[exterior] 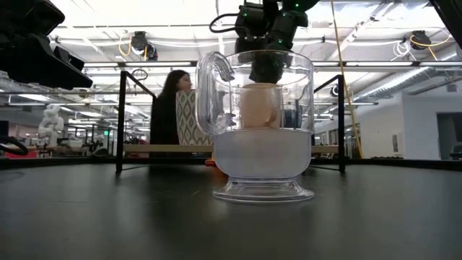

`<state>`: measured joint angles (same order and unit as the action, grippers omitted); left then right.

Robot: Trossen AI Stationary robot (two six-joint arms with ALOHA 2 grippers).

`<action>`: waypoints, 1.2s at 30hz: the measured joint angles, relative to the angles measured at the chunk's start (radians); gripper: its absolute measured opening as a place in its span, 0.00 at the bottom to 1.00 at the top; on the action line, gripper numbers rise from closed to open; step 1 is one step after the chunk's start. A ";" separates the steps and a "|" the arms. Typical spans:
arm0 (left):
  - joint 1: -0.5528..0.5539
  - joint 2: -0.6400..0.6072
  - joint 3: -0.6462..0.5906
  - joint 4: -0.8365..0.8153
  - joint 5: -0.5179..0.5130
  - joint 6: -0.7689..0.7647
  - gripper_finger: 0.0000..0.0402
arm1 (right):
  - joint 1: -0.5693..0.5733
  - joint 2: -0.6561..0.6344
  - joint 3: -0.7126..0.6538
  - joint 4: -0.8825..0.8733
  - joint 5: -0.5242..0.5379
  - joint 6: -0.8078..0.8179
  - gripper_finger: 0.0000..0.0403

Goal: Stack small to large cups/mugs on shelf
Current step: Put the orange cup on the shelf

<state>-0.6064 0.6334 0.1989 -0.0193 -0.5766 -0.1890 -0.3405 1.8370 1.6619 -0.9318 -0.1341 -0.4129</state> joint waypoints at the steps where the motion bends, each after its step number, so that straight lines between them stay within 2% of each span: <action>1: 0.000 0.000 0.000 0.000 0.000 0.000 0.06 | 0.000 0.000 0.000 0.000 0.000 0.000 0.01; 36: 0.000 0.000 0.000 0.001 0.000 0.000 0.06 | -0.014 -0.001 -0.074 0.073 0.001 0.034 0.01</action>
<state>-0.6062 0.6334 0.1989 -0.0185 -0.5766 -0.1890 -0.3546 1.8362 1.5878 -0.8588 -0.1333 -0.3790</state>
